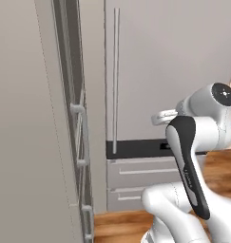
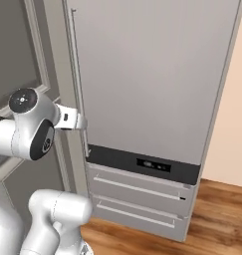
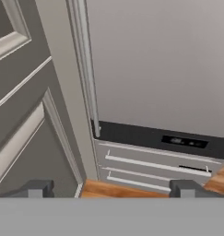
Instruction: Take the donuts from the fridge and place them on the empty tray on the dining counter.
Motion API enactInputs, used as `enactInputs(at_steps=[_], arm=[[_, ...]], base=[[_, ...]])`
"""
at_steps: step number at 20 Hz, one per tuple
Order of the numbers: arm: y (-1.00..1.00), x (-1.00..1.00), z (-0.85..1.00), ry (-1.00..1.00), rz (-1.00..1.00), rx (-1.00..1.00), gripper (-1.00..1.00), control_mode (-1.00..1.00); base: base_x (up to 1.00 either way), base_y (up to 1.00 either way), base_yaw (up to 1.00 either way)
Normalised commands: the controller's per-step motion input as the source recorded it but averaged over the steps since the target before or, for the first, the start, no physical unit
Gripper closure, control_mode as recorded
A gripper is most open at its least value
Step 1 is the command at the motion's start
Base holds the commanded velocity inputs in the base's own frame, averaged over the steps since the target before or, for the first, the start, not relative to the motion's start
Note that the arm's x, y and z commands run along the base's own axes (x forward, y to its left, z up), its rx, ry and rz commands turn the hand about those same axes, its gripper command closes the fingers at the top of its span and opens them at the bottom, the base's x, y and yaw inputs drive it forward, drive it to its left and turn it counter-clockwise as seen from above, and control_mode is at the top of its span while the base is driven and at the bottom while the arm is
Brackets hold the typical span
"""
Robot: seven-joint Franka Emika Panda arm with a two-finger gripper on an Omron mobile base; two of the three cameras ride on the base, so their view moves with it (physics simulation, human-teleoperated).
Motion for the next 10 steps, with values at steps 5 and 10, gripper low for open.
enactInputs(at_steps=[5,10], arm=[[0.0,0.0,0.0,0.0,0.0,0.0,-1.0,1.0],[0.0,0.0,0.0,0.0,0.0,0.0,-1.0,1.0]], base=[[0.0,0.0,0.26],[-0.11,0.0,0.19]])
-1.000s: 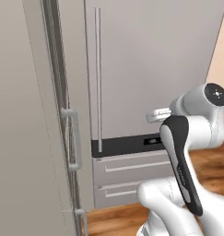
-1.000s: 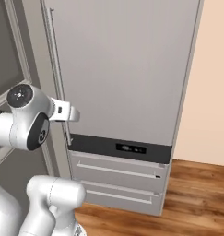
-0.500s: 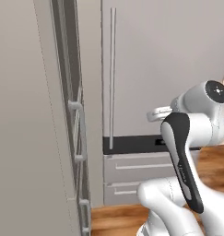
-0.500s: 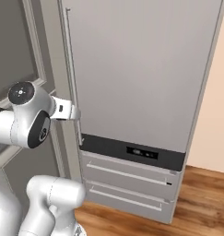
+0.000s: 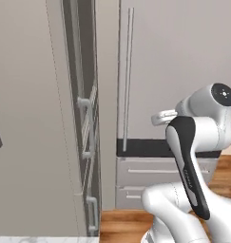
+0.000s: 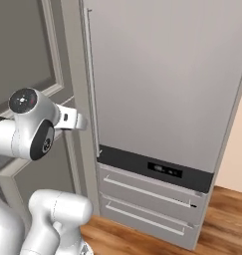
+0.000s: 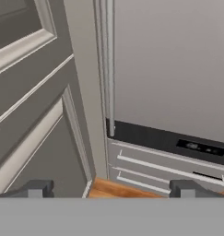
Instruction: Take the donuts from the fridge and place them on the empty tray on the dining counter.
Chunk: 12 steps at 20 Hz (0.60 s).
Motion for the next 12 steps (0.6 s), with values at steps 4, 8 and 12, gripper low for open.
enactInputs(at_steps=[4,8,12], arm=[[0.0,0.0,0.0,0.0,0.0,0.0,-1.0,1.0],[0.0,0.0,0.0,0.0,0.0,0.0,-1.0,1.0],[0.0,0.0,0.0,0.0,0.0,0.0,-1.0,1.0]], base=[[-0.5,0.0,0.04],[0.05,-0.02,0.01],[0.46,-0.01,0.02]])
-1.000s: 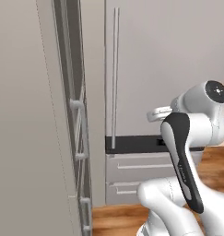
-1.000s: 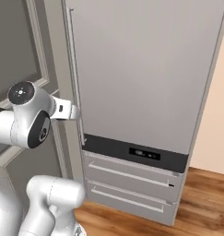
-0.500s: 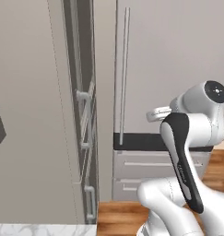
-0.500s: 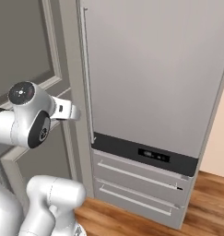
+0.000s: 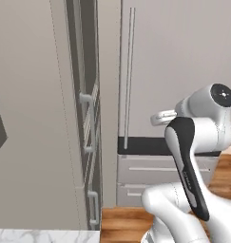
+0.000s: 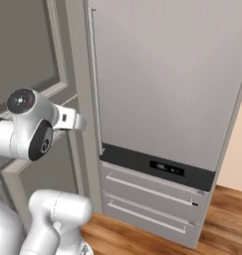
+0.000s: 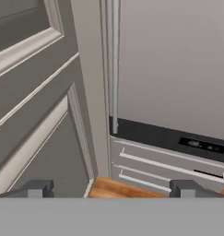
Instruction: Take the donuts from the fridge and place them on the empty tray on the dining counter.
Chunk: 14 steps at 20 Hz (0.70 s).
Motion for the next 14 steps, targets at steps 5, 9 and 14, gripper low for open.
enactInputs(at_steps=[5,9,14], arm=[[0.0,0.91,0.0,0.0,0.02,0.0,-1.0,-1.0],[0.0,0.84,0.0,-0.07,0.0,0.0,-1.0,-1.0],[0.04,0.76,0.0,-0.09,0.0,-0.01,-1.0,-1.0]], base=[[0.0,0.0,0.0],[0.0,0.0,0.0],[0.0,0.0,0.0]])
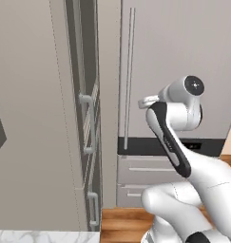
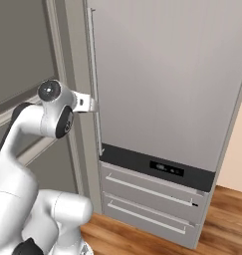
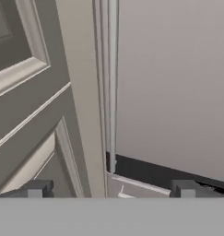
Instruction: Take the donuts from the fridge and place them on the empty tray on the dining counter.
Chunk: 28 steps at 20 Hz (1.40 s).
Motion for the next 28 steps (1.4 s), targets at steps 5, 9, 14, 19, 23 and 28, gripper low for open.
enactInputs(at_steps=[5,9,14,19,23,28], arm=[[0.02,0.66,0.0,-0.13,0.0,-0.02,-1.0,-1.0],[0.0,0.59,0.0,-0.04,0.0,0.0,-1.0,-1.0],[0.0,0.53,0.0,0.0,0.05,0.0,-1.0,-1.0],[0.0,0.53,0.0,0.0,0.06,0.0,-1.0,-1.0],[0.0,0.45,0.0,0.0,0.01,0.0,-1.0,-1.0],[0.01,0.36,0.0,0.0,0.01,-0.01,-1.0,-1.0]], base=[[0.0,0.0,0.0],[0.0,0.0,0.0],[0.0,0.0,0.0],[0.0,0.0,0.0],[0.0,0.0,0.0],[0.0,0.0,0.0]])
